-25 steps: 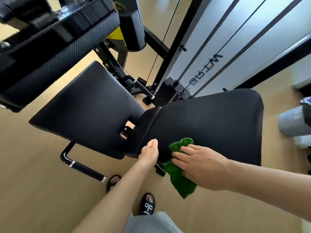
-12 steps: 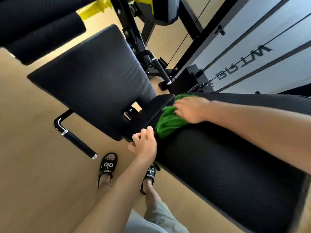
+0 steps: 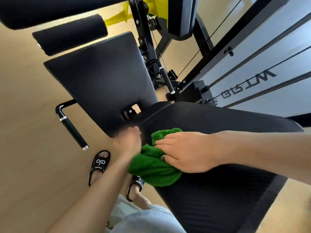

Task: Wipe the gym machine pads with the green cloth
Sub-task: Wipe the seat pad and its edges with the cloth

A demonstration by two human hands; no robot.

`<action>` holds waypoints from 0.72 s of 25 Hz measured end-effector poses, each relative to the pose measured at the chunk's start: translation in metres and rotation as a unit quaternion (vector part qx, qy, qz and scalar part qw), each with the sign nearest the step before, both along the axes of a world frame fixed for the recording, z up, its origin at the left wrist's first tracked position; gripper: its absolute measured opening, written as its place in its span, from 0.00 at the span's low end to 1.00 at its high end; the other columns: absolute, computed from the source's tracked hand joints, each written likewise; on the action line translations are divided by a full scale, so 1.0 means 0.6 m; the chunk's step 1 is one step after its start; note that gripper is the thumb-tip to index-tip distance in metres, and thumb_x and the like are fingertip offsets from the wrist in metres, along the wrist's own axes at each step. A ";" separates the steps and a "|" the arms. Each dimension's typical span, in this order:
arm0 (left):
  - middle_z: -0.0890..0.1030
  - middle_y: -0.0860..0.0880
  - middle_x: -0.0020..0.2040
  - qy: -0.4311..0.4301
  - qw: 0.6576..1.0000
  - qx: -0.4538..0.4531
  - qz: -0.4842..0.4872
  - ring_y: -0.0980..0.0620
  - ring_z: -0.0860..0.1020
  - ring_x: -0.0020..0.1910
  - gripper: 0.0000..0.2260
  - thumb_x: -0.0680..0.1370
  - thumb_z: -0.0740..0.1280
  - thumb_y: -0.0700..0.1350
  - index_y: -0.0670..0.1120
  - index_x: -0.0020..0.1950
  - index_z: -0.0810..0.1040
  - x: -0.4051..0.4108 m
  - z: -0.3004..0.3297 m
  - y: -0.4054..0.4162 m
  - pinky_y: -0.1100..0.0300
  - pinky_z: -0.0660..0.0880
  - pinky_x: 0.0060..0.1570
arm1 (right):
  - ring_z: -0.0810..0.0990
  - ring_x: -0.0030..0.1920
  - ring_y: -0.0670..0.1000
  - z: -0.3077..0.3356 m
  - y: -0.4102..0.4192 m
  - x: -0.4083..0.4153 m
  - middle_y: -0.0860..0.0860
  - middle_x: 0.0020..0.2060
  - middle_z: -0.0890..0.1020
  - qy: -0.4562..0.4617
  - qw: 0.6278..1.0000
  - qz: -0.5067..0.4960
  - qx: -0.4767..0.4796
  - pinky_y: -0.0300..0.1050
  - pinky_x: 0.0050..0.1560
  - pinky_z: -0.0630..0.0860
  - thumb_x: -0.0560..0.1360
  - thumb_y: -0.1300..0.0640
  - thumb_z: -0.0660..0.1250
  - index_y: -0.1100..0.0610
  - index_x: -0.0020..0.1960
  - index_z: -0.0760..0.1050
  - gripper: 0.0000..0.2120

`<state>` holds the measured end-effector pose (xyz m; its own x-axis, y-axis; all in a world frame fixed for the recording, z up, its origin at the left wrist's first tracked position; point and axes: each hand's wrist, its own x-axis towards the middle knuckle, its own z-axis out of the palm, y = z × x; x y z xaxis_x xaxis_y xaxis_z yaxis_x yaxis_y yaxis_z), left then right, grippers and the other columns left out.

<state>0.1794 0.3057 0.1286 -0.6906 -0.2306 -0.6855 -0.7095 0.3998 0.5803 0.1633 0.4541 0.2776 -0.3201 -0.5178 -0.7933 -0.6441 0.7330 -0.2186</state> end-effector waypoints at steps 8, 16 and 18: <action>0.72 0.44 0.62 0.049 0.989 -0.089 -0.104 0.42 0.66 0.67 0.45 0.60 0.27 0.50 0.44 0.65 0.71 0.012 -0.009 -0.015 0.52 0.60 0.63 | 0.68 0.73 0.59 -0.213 -0.061 -0.128 0.57 0.72 0.71 0.005 0.996 -0.062 0.059 0.52 0.71 0.65 0.85 0.52 0.51 0.59 0.73 0.67 0.20; 0.68 0.48 0.65 -0.012 0.998 -0.032 -0.043 0.44 0.60 0.68 0.11 0.81 0.57 0.43 0.47 0.62 0.70 0.009 0.025 -0.001 0.52 0.55 0.68 | 0.65 0.76 0.55 -0.081 0.012 -0.058 0.54 0.75 0.69 -0.050 0.998 -0.022 0.018 0.52 0.77 0.59 0.83 0.49 0.48 0.60 0.75 0.65 0.26; 0.66 0.45 0.69 -0.007 0.999 -0.008 0.043 0.46 0.62 0.67 0.11 0.82 0.58 0.43 0.44 0.64 0.70 0.014 0.011 0.002 0.51 0.57 0.66 | 0.63 0.77 0.54 -0.103 -0.002 -0.075 0.54 0.76 0.67 -0.029 0.999 -0.020 0.003 0.51 0.78 0.56 0.85 0.50 0.48 0.60 0.76 0.64 0.24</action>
